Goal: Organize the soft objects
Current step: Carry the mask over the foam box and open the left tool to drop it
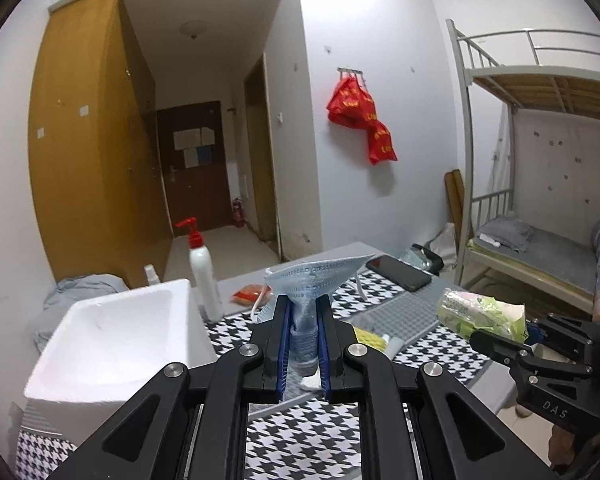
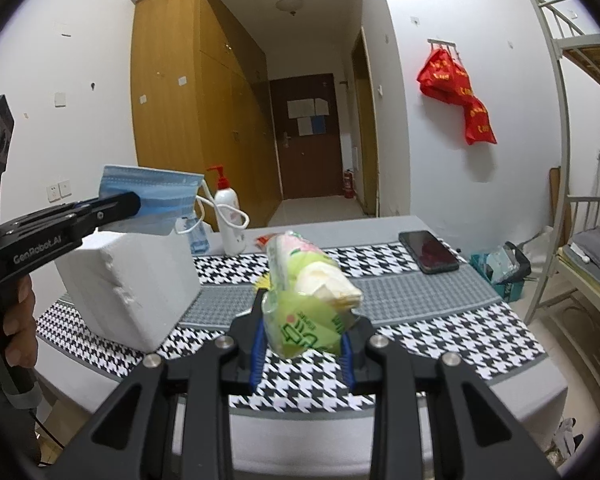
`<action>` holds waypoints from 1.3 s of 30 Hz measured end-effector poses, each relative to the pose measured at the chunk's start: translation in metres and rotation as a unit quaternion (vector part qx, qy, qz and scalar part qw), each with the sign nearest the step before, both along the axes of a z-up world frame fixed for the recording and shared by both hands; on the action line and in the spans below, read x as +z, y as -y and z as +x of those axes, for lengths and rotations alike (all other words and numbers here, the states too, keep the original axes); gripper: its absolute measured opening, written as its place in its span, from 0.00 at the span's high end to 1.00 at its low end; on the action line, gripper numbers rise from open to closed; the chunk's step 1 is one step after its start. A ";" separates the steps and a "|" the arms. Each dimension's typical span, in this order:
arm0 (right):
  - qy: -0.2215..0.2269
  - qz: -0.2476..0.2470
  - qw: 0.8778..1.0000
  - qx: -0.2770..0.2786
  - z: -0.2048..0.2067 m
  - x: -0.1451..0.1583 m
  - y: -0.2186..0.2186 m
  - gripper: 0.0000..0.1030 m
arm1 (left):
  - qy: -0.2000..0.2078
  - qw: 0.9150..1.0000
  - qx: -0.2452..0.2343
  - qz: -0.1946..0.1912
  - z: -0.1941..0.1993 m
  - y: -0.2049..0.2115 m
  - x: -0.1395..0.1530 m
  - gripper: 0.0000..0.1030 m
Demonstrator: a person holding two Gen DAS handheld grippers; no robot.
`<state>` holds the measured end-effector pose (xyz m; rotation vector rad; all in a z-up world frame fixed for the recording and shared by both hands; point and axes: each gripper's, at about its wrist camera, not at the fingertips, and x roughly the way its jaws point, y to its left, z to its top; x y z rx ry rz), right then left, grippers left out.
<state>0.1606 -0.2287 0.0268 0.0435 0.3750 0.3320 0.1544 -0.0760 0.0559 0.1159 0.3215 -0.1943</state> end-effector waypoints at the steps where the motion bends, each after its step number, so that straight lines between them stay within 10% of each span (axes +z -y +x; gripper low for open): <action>1: 0.002 -0.001 1.000 0.001 0.001 0.002 -0.003 0.67 | 0.003 1.000 0.002 0.001 0.000 -0.002 0.002 0.87; 39: 0.052 0.012 0.991 0.122 0.037 0.047 -0.101 0.67 | 0.033 0.991 0.131 -0.011 0.002 -0.102 0.021 0.87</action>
